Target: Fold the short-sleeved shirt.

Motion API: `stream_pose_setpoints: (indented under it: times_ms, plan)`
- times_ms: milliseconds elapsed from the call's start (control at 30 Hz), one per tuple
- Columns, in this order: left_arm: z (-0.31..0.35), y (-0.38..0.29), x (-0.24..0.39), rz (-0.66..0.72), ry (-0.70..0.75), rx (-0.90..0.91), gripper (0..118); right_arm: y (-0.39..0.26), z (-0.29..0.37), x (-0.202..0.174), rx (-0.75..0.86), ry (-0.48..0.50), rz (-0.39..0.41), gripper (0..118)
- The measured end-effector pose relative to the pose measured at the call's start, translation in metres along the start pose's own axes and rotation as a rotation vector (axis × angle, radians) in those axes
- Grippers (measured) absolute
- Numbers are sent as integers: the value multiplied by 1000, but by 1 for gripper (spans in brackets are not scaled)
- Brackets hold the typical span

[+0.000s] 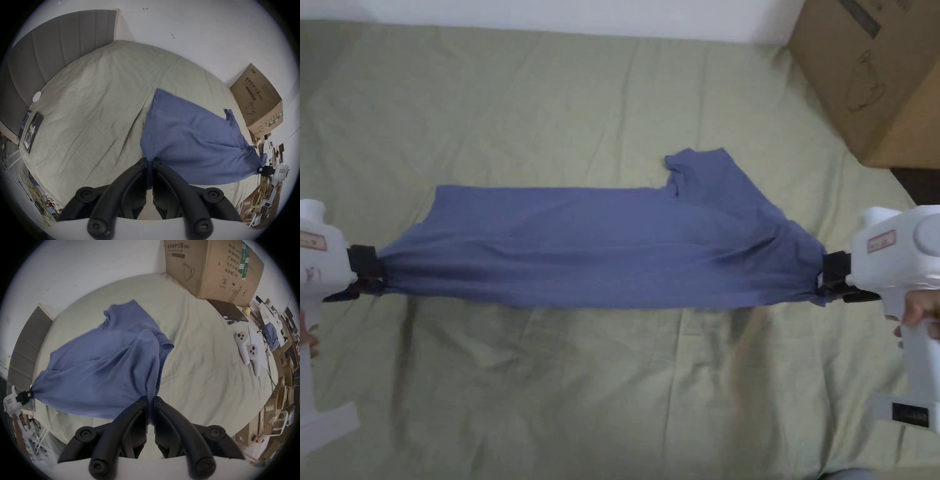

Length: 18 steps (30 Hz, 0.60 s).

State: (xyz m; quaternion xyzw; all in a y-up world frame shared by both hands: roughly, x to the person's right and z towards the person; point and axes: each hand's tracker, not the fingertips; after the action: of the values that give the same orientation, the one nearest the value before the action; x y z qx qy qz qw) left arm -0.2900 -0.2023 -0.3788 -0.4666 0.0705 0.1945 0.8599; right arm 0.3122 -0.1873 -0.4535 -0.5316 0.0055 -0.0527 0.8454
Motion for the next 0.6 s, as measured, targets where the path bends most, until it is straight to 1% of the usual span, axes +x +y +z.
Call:
stream_pose_setpoints:
  times_ms: [133,267,333,367,400,433,467,500,533,567,600]
  plan:
    - [25,-32,-20,15,-26,-1,4,-36,22,10,15,27,7,7]
    - [20,-80,-36,39,-8,-61,4,-85,7,16,-38,14,-1,7]
    - [10,-101,-42,30,35,-119,7,-108,-6,19,-66,18,-24,7]
    - [6,-108,-43,38,45,-127,13,-115,-10,20,-77,17,-31,8]
    - [2,-114,-43,44,56,-138,33,-121,-14,21,-86,15,-41,25]
    - [0,-117,-42,32,74,-144,60,-124,-16,22,-85,11,-46,50]
    - [0,-118,-40,9,106,-141,86,-124,-16,21,-89,-11,-51,86]
    - [1,-115,-40,-24,125,-132,106,-124,-16,21,-91,-43,-43,112]
    - [3,-112,-37,-55,132,-107,106,-121,-13,21,-77,-59,-23,113]
    - [11,-107,-33,-66,134,-67,106,-118,-6,20,-43,-81,-8,112]
    - [19,-101,-29,-72,133,-17,106,-114,7,17,10,-81,6,111]
